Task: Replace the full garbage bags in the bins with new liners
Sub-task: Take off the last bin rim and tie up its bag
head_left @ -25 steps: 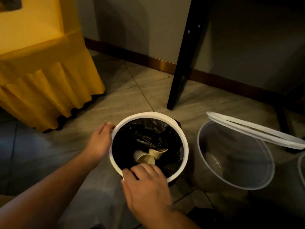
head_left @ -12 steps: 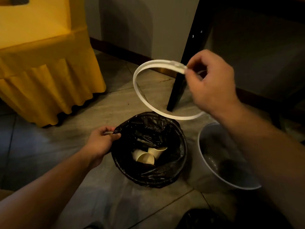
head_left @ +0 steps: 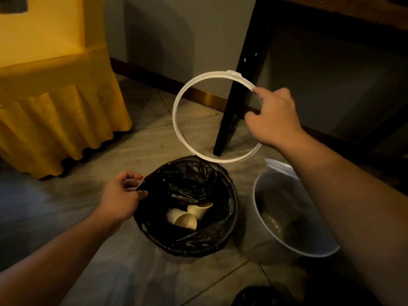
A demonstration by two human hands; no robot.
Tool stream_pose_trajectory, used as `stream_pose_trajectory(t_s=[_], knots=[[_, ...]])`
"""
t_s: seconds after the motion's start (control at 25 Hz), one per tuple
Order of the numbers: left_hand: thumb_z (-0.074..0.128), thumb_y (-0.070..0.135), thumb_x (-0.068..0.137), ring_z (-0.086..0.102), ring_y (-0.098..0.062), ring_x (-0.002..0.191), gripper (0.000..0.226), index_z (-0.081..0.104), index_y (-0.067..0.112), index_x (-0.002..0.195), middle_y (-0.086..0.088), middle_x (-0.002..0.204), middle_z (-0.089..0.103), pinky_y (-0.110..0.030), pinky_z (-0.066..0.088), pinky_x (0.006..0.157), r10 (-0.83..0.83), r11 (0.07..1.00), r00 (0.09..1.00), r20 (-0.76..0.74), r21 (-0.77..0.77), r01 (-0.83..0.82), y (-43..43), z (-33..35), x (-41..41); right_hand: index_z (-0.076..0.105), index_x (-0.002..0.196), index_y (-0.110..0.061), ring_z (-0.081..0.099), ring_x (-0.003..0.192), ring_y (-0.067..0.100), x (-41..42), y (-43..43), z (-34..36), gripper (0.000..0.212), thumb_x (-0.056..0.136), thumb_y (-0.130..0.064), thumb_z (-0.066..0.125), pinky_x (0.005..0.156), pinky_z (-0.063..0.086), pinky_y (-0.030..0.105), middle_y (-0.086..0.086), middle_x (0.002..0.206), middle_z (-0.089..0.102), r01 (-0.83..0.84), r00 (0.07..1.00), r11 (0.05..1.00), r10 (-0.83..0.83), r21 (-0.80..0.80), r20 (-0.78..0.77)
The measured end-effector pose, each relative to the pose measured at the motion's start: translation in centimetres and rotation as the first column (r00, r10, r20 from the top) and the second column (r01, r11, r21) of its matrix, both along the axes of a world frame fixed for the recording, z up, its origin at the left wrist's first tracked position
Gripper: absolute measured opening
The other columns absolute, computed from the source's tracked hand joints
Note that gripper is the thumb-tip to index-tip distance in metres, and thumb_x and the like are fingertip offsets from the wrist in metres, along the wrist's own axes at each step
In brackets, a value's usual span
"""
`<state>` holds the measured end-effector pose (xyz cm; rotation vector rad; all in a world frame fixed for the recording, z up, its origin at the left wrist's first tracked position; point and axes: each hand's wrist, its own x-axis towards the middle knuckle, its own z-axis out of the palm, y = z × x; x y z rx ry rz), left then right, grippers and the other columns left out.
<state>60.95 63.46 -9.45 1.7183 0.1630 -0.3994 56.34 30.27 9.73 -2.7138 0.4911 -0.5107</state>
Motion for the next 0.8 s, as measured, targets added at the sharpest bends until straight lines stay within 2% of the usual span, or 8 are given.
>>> stream_pose_trajectory(t_s=[0.12,0.2,0.36,0.44,0.52,0.6,0.68,0.8], knots=[[0.067,-0.012,0.09,0.069,-0.023,0.095,0.039,0.067,0.025,0.104,-0.004,0.109,0.067,-0.025,0.058,0.054,-0.063,0.997,0.997,0.039,0.055,0.061,-0.2,0.2,-0.5,0.031,0.16,-0.032,0.058,0.106,0.03,1.1,-0.1,0.5,0.074,0.092,-0.027,0.061,0.079,0.046,0.037,0.004,0.122,0.049,0.004,0.991,0.993,0.012,0.117,-0.136],[0.067,-0.012,0.089,0.071,-0.022,0.095,0.042,0.067,0.027,0.104,-0.003,0.111,0.069,-0.024,0.059,0.055,-0.102,0.993,0.994,0.043,0.057,0.1,-0.4,0.3,-0.7,0.034,0.157,-0.031,0.063,0.096,0.023,1.1,0.4,0.6,0.071,0.093,-0.022,0.063,0.073,0.045,0.031,0.004,0.112,0.062,0.004,0.997,0.968,0.017,0.251,-0.079],[0.08,0.003,0.085,0.076,-0.018,0.088,0.045,0.063,0.033,0.115,-0.002,0.112,0.071,-0.023,0.06,0.058,-0.12,0.992,0.993,-0.009,0.026,0.121,-0.7,0.9,-0.7,0.058,0.113,-0.034,0.063,0.082,0.008,-2.5,2.8,-2.5,0.025,0.091,-0.022,0.064,0.066,0.048,0.027,-0.009,0.093,0.064,-0.027,0.986,0.948,-0.027,0.317,0.165],[0.082,0.013,0.087,0.076,-0.02,0.089,0.036,0.065,0.028,0.115,-0.006,0.108,0.073,-0.028,0.061,0.061,-0.073,0.997,0.996,-0.05,0.012,0.073,-1.2,1.1,-0.8,0.065,0.097,-0.033,0.065,0.077,0.007,-4.4,4.2,-5.8,0.013,0.088,-0.026,0.059,0.064,0.05,0.028,-0.01,0.084,0.068,-0.001,0.997,0.953,-0.023,0.302,0.076],[0.077,0.011,0.091,0.075,-0.028,0.094,0.023,0.068,0.019,0.111,-0.015,0.107,0.075,-0.043,0.063,0.078,-0.019,1.0,0.997,-0.076,0.0,0.019,-1.6,0.9,-0.5,0.071,0.103,-0.027,0.07,0.093,0.02,-4.5,4.9,-9.3,0.021,0.089,-0.025,0.054,0.078,0.053,0.03,0.0,0.099,0.073,0.084,0.981,0.942,-0.021,0.325,-0.193],[0.072,0.004,0.093,0.073,-0.033,0.098,0.015,0.072,0.01,0.107,-0.022,0.108,0.075,-0.047,0.057,0.086,0.021,0.999,0.997,-0.075,-0.035,-0.024,-1.4,1.0,-0.4,0.067,0.126,-0.016,0.063,0.122,0.033,-3.5,5.3,-12.3,0.034,0.098,-0.024,0.05,0.103,0.05,0.038,0.015,0.131,0.067,0.165,0.881,0.947,-0.016,0.275,-0.472],[0.068,-0.001,0.093,0.075,-0.029,0.091,0.017,0.076,0.01,0.104,-0.02,0.105,0.077,-0.04,0.057,0.079,0.025,0.994,0.997,-0.07,-0.102,-0.032,-1.6,1.6,-0.8,0.061,0.136,-0.007,0.058,0.13,0.036,-2.3,5.2,-13.6,0.042,0.104,-0.031,0.046,0.111,0.045,0.041,0.02,0.142,0.061,0.229,0.869,0.939,-0.078,0.256,-0.489],[0.068,-0.005,0.09,0.071,-0.027,0.081,0.024,0.078,0.015,0.097,-0.01,0.089,0.076,-0.035,0.055,0.072,0.042,0.992,0.998,0.038,-0.119,-0.037,-2.1,3.0,-1.5,0.064,0.128,-0.016,0.057,0.129,0.037,-1.1,4.5,-13.8,0.044,0.096,-0.042,0.047,0.107,0.049,0.043,0.015,0.136,0.064,0.24,0.901,0.948,-0.136,0.211,-0.411]])
